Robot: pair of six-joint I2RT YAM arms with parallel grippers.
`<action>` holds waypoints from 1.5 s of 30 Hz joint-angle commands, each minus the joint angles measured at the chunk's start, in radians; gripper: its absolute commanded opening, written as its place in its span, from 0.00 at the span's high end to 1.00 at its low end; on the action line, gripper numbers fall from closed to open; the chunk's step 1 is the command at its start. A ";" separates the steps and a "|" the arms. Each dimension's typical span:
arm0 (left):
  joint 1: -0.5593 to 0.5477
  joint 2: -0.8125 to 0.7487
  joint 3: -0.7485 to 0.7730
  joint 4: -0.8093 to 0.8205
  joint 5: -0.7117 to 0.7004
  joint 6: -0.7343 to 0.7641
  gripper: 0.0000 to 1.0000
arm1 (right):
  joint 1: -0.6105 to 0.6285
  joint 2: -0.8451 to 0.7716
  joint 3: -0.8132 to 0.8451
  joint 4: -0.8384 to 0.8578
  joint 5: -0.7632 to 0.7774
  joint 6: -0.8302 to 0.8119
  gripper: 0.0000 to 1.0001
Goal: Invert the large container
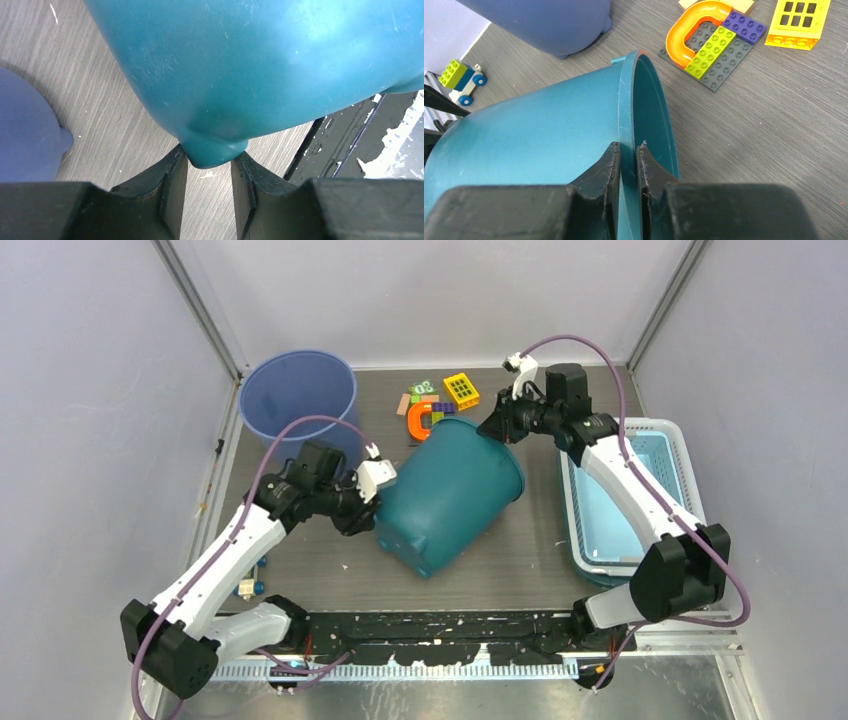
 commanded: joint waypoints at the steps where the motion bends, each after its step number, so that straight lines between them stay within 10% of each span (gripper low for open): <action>1: -0.013 -0.009 0.140 0.143 0.105 -0.043 0.67 | 0.021 0.075 0.002 -0.186 -0.129 0.058 0.99; 45: -0.020 0.075 0.396 0.144 0.020 -0.184 0.61 | -0.027 0.216 -0.097 -0.128 -0.217 0.054 0.99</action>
